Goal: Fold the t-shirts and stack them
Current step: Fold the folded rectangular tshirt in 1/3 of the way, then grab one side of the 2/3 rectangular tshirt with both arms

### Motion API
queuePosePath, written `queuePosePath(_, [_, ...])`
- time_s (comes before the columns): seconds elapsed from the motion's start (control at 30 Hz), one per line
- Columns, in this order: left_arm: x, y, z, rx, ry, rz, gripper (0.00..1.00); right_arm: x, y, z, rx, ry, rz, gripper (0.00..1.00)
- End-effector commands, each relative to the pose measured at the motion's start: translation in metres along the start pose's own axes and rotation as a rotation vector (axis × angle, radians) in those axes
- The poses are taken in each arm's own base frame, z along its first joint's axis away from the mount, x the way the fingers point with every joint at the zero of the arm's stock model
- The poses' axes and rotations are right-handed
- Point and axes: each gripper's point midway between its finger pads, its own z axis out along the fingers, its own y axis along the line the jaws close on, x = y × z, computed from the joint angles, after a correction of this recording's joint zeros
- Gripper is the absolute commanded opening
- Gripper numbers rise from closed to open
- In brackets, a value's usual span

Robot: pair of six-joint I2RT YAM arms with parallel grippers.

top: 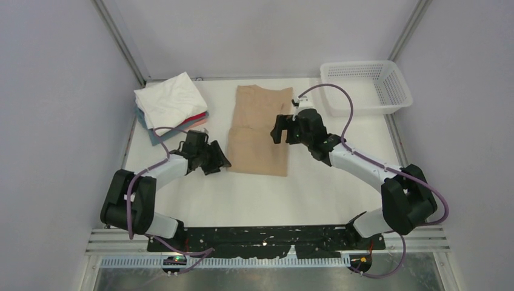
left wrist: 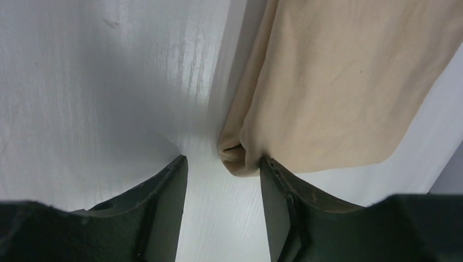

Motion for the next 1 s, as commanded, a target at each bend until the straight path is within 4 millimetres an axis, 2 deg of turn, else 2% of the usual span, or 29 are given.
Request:
queuePosePath(0.0, [-0.007, -0.022, 0.007, 0.093, 0.012, 0.02, 0.5, 0.013, -0.016, -0.012, 0.068, -0.005, 0.045, 0.95])
queuePosePath(0.2, [0.002, -0.024, 0.018, 0.092, 0.054, 0.024, 0.43, 0.02, -0.032, -0.025, 0.136, -0.025, 0.046, 0.95])
queuePosePath(0.3, [0.005, -0.021, 0.026, 0.078, 0.079, 0.021, 0.26, 0.018, -0.043, -0.025, 0.193, -0.041, 0.031, 0.95])
queuePosePath(0.33, [0.007, -0.021, 0.028, 0.078, 0.091, 0.019, 0.16, 0.016, -0.044, -0.025, 0.199, -0.047, 0.029, 0.95])
queuePosePath(0.37, [0.008, -0.022, 0.029, 0.08, 0.099, 0.017, 0.03, 0.015, -0.046, -0.025, 0.208, -0.052, 0.029, 0.95])
queuePosePath(0.4, [0.009, -0.021, 0.03, 0.079, 0.103, 0.017, 0.0, 0.015, -0.046, -0.026, 0.208, -0.052, 0.028, 0.95])
queuePosePath(0.53, [0.008, -0.016, 0.03, 0.059, 0.082, 0.024, 0.0, 0.013, -0.044, -0.032, 0.196, -0.065, 0.029, 0.95])
queuePosePath(0.7, [0.009, -0.017, 0.026, 0.067, 0.063, 0.04, 0.0, 0.028, -0.051, -0.05, 0.216, -0.023, 0.03, 0.95])
queuePosePath(0.8, [0.011, -0.016, 0.025, 0.068, 0.061, 0.044, 0.0, 0.045, -0.052, -0.061, 0.205, 0.023, 0.04, 0.95])
queuePosePath(0.97, [0.013, -0.017, 0.025, 0.068, 0.062, 0.046, 0.0, 0.087, -0.045, -0.077, 0.113, 0.123, 0.058, 0.95])
